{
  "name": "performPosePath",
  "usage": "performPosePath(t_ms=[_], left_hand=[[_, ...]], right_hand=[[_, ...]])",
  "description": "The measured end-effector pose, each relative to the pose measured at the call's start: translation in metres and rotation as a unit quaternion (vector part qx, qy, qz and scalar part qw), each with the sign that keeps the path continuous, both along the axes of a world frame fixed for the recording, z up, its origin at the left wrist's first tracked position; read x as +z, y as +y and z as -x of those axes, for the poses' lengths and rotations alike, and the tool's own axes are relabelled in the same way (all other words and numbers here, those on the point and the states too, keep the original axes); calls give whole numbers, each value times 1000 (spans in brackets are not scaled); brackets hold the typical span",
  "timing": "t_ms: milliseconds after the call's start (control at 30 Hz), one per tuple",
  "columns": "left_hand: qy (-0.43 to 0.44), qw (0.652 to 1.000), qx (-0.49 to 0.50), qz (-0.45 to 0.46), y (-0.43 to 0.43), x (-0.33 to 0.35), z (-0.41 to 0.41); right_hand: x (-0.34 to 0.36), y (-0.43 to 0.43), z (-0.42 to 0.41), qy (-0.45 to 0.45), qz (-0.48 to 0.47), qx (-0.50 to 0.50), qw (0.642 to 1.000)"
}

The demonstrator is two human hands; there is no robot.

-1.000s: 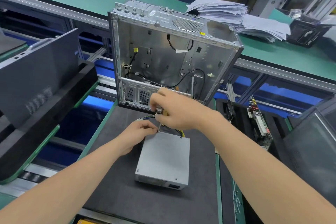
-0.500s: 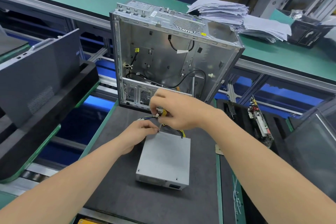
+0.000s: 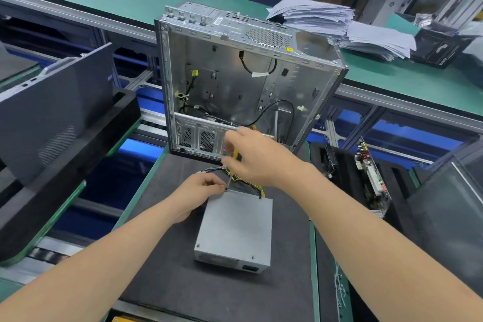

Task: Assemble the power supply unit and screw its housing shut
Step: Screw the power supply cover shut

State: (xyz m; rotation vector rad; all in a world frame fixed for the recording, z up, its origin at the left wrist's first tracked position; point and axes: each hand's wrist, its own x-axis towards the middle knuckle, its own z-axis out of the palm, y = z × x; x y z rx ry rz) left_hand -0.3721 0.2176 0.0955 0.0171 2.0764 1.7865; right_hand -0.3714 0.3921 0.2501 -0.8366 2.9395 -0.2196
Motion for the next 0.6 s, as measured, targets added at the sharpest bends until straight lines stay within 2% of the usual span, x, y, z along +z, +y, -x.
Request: performPosePath(t_ms=[67,100,167,233,300,367,433,500,600], left_hand=[[5,1000,-7,-1,0,-1,0],[5,1000,-9,-3,0,-1,1],[0,1000,-10,-3,-1,-1,1],[-2,1000,-14,1,-2,-1,2],[-7,1000,-12,3,-1,-1,1],[-8,1000,-9,7,-1,-2,2],[-5,1000,-7,9,-1,-2,2],[-4,1000,-7,9,-2,-2,2],[5,1000,-19,17,-3,-1,3]], right_hand=[[8,7,0,-41,-33,119,991],[10,9,3,-49,-40,148,987],[10,8,3,-40,-34,138,989],[6,4,0,-15,-25,79,996],[-5,-4,-3,-2,-5,-36,999],[-15,-10,-4,12,27,-156,987],[-16,-7,-4,39,18,-186,982],[-10,-2,-5,36,15,-111,993],[6,8,-4,-36,-5,85,996]])
